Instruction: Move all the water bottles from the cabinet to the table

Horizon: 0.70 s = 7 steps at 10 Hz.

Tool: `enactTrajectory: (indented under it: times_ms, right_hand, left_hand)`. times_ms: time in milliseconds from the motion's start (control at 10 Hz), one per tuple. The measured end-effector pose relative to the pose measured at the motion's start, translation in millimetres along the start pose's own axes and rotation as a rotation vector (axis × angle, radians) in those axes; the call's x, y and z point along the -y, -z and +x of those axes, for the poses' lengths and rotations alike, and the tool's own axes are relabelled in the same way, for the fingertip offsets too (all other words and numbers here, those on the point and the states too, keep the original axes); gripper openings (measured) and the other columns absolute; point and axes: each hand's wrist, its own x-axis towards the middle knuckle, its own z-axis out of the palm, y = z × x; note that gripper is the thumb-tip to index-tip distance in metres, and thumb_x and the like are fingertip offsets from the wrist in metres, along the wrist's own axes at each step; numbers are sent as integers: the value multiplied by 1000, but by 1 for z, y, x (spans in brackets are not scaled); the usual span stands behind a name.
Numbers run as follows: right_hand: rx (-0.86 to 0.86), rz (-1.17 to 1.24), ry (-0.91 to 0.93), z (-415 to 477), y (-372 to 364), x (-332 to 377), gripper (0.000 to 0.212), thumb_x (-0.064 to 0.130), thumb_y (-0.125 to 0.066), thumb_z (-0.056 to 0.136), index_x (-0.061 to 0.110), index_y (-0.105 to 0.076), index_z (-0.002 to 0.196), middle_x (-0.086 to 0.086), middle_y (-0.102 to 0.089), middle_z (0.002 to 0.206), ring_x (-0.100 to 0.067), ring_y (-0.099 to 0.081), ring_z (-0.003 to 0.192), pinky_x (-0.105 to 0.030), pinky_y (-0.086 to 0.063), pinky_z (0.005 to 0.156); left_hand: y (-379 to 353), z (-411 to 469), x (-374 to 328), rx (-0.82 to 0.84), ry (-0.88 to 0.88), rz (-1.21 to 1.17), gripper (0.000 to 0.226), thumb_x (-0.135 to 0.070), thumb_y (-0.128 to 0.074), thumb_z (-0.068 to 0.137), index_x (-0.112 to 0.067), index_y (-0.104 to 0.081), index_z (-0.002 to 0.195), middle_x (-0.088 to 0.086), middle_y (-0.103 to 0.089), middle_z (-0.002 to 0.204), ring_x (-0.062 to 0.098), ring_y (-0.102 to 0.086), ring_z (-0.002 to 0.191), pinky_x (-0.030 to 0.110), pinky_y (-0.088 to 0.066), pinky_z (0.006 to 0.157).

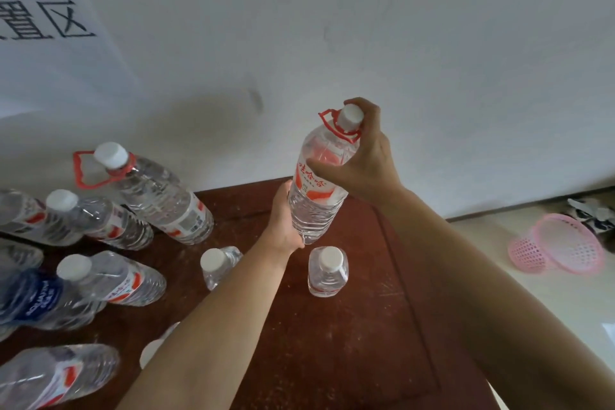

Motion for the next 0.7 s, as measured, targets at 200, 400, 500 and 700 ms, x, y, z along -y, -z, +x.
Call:
enactTrajectory:
  times_ms: [200,400,500,700]
  right_hand:
    - [114,-59,130,-6,-9,6,90,38,-90,65,24,-32,132,5,-58,122,-16,-65,102,-38,-59,85]
    - [175,-99,177,-17,-13,7,94,50,-87,67,21,-31,136,2,-54,128,-16,-61,106,-29,-57,84]
    - [198,-86,85,-26,-8,5,98,67,-77,68,30,-23,141,3,-48,136,-16,-58,115,-27,-52,91]
    - [297,-243,41,-44,31,17,94,66,-71,76,31,-26,151,4,-38,151,-16,-53,127,-41,-52,98]
  left_hand:
    - [-4,-5,-4,13,-86,105,57,-54,-47,97,-10,-62,130,21,-61,132,37,-59,123,51,-50,98]
    - [10,-20,-6,-260,15,257,38,-65,-48,92,-36,-62,113,-4,-64,114,21,-61,110,47,-44,102]
    - [0,-39,-11,-274,34,318,41,-59,-50,95,-30,-51,124,2,-53,127,29,-48,128,53,-36,109]
    - [-26,-102,-34,-287,-158,523,40,-57,-41,99,-25,-54,120,0,-55,120,15,-56,104,42,-47,91]
